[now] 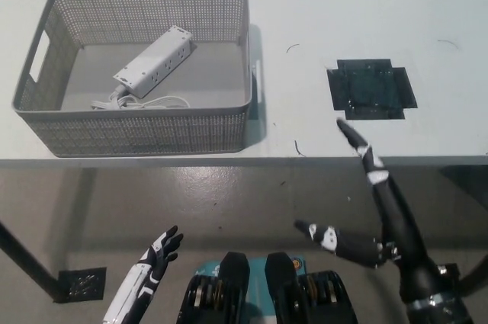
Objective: Use the right hand to pick up a power strip and put it into a container on the left side
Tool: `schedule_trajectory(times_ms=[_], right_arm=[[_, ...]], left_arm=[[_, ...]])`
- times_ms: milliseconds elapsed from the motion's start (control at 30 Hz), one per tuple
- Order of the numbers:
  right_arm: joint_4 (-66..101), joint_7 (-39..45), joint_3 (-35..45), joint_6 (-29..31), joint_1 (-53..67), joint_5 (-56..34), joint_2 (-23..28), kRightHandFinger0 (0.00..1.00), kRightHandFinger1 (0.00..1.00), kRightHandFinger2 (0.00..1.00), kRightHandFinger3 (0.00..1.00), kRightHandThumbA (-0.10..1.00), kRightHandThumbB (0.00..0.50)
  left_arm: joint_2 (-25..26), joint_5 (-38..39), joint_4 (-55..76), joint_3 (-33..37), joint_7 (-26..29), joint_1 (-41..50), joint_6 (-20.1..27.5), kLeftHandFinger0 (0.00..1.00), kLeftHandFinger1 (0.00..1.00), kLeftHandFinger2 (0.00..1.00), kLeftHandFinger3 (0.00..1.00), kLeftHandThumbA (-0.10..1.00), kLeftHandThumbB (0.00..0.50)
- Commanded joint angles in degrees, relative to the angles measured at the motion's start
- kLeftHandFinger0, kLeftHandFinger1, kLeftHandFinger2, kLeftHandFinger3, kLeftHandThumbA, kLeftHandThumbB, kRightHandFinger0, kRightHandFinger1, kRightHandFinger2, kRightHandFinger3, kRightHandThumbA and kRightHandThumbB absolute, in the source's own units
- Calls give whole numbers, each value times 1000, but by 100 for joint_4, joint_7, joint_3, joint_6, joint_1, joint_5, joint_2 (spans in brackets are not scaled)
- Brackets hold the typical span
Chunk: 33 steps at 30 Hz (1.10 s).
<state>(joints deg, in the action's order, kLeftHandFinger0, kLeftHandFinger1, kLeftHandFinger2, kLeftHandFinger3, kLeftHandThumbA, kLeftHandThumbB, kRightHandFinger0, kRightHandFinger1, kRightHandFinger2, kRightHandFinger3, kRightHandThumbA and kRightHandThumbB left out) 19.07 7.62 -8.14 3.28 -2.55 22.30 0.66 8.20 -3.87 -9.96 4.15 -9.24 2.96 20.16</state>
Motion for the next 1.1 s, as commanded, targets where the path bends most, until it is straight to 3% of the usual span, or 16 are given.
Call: schedule_trajectory(times_ms=[0, 67, 167, 267, 333, 700, 1000, 1033, 1067], right_arm=[[-1678, -3992, -1176, 2365, 438, 2026, 1004, 1000, 1000, 1000, 1000, 1000, 21], [-1931, -3298, -867, 2365, 451, 1352, 711, 1000, 1000, 1000, 1000, 1000, 57], [-2432, -3143, -733, 2365, 279, 1100, 550, 1000, 1000, 1000, 1000, 1000, 45], [-2799, -2237, -279, 2309, 165, 555, 228, 1000, 1000, 1000, 1000, 1000, 94], [-2684, -1556, -273, 1591, 165, 141, 145, 1000, 1000, 1000, 1000, 1000, 114], [-2391, -299, -391, 220, 46, -573, 180, 1000, 1000, 1000, 1000, 1000, 98], [-2294, -159, -377, 76, -120, -645, 258, 1000, 1000, 1000, 1000, 1000, 51], [-2283, -151, -375, 66, -118, -634, 267, 1000, 1000, 1000, 1000, 1000, 50], [-2269, -145, -379, 63, -109, -631, 274, 1000, 1000, 1000, 1000, 1000, 49]], left_arm=[[88, -226, 177, 186, -59, -11, 412, 1000, 1000, 1000, 1000, 1000, 241], [75, -242, 172, 179, -28, -13, 415, 1000, 1000, 1000, 1000, 1000, 250], [71, -198, 137, 152, 0, -11, 487, 1000, 1000, 1000, 1000, 1000, 247], [63, -135, 83, 129, 9, -82, 495, 1000, 1000, 1000, 1000, 1000, 240], [93, -109, 68, 104, 17, -120, 496, 1000, 1000, 1000, 1000, 1000, 236], [89, 172, -361, -174, 133, -426, 642, 1000, 1000, 1000, 1000, 1000, 270], [0, 157, -493, -277, 186, -534, 677, 1000, 1000, 1000, 1000, 1000, 271], [-20, 152, -488, -283, 200, -506, 675, 1000, 1000, 1000, 1000, 1000, 307], [-42, 172, -481, -292, 206, -476, 674, 1000, 1000, 1000, 1000, 1000, 309]])
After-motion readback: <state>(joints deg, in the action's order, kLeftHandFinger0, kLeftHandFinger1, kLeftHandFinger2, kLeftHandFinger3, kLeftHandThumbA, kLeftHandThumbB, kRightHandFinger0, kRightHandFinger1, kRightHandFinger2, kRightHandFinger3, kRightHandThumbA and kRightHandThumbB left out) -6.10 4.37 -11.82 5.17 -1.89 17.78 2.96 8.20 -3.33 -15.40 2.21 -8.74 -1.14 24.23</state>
